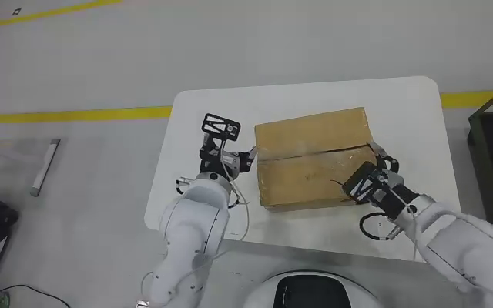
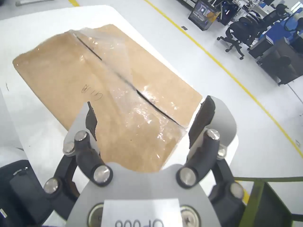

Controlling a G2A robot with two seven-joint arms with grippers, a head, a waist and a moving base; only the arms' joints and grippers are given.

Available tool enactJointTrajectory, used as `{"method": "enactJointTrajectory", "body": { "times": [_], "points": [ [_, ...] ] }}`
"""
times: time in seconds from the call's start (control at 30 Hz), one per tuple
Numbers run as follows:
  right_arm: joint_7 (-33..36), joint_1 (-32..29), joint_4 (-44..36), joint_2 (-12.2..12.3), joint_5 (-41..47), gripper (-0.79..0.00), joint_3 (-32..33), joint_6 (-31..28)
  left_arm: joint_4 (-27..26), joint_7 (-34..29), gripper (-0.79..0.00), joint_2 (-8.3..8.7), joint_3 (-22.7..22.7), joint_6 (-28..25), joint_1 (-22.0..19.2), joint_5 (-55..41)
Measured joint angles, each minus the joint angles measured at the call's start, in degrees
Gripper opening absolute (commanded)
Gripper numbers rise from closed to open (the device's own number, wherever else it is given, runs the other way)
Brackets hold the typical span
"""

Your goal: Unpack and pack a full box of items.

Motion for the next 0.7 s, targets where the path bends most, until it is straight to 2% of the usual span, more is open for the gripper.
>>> {"method": "enactJointTrajectory", "body": {
  "times": [0.03, 0.1, 0.17, 0.37, 0.5, 0.67, 0.7],
  "points": [
    [0.0, 0.4, 0.7, -0.1, -1.8, -0.394, -1.1, 0.7, -0.1, 0.0, 0.0, 0.02, -0.3, -0.2, 0.1, -0.3],
    [0.7, 1.4, 2.2, -0.3, -4.5, -0.456, -3.3, 2.6, -0.2, 0.0, 0.0, 0.07, -1.0, -0.7, 0.2, -0.8],
    [2.0, 2.6, 3.2, -0.4, -6.2, -0.489, -4.6, 3.6, -0.2, 0.0, 0.0, 0.09, -1.4, -1.1, 0.2, -1.3],
    [6.7, 5.9, 5.3, -0.8, -9.6, -0.526, -6.9, 4.9, 0.1, 0.5, 0.0, 0.06, -1.8, -1.8, -0.6, -2.4],
    [8.5, 8.0, 5.8, -1.2, -9.0, -0.61, -7.3, 6.0, 0.7, 0.7, 0.0, 0.0, -1.8, -2.4, -1.5, -3.6],
    [9.3, 9.8, 6.1, -1.3, -10.5, -0.677, -7.1, 5.7, 1.4, 1.0, 0.0, -0.19, -1.3, -2.7, -2.5, -6.7],
    [9.3, 10.0, 6.1, -1.3, -10.9, -0.736, -6.9, 5.5, 1.7, 1.1, 0.0, -0.25, -1.0, -2.9, -2.8, -7.5]
  ]
}}
